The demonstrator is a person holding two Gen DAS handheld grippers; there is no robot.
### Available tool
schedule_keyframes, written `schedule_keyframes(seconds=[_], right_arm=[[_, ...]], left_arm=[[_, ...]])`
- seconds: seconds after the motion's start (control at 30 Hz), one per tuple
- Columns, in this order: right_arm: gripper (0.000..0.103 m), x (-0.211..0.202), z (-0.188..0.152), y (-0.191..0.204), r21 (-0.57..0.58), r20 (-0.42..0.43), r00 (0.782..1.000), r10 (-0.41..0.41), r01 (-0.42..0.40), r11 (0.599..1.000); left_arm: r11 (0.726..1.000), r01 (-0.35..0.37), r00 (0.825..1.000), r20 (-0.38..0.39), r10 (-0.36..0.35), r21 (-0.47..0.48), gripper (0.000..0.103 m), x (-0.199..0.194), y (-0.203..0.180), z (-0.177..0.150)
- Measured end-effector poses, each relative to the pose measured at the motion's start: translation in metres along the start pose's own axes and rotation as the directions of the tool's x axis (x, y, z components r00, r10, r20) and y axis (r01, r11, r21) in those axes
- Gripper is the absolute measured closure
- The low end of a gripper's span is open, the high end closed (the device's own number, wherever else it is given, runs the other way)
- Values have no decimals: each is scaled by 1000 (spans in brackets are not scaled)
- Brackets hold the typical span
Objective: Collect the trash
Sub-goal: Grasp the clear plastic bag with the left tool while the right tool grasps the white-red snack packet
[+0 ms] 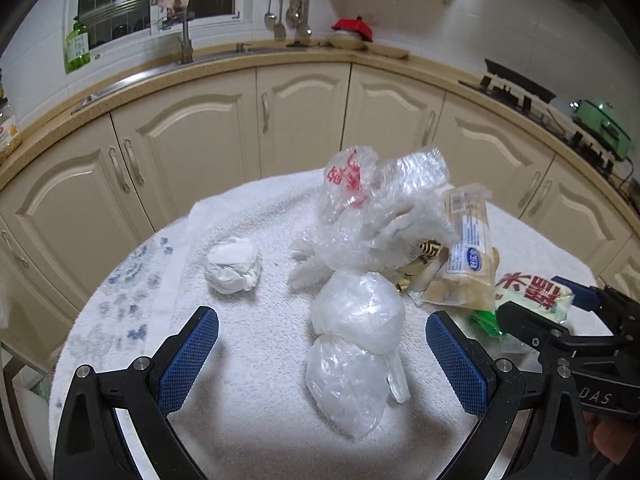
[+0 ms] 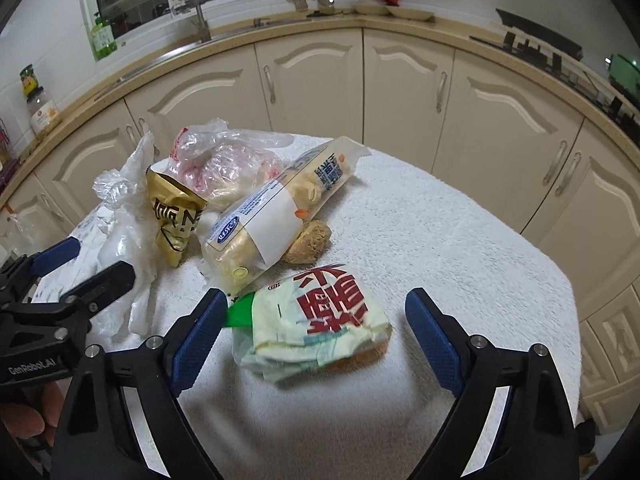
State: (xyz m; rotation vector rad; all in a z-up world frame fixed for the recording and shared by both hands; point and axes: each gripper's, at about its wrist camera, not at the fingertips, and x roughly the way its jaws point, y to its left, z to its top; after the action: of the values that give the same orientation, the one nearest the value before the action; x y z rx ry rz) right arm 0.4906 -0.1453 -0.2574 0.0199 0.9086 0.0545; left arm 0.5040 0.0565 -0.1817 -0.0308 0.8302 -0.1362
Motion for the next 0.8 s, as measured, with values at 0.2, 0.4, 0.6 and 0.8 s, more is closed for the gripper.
schedule_keyframes(seconds=[0.2, 0.4, 0.6, 0.8], right_arm=[[38, 6, 2, 2, -30, -4, 1000, 10, -11, 1000], [46, -2, -1, 6, -55, 10, 1000, 17, -16, 998], [28, -15, -9, 12, -61, 16, 1000, 25, -24, 998], [21, -9, -17, 28, -155, 10, 999, -47, 48, 987]], left_arm=[[998, 64, 997, -41, -64, -11, 42, 32, 8, 17], [992, 123, 991, -39, -125, -39, 66, 42, 25, 29], [993, 115, 993, -11, -115, -24, 66, 39, 33, 36], [993, 120, 993, 1, -120, 3, 66, 37, 29, 27]])
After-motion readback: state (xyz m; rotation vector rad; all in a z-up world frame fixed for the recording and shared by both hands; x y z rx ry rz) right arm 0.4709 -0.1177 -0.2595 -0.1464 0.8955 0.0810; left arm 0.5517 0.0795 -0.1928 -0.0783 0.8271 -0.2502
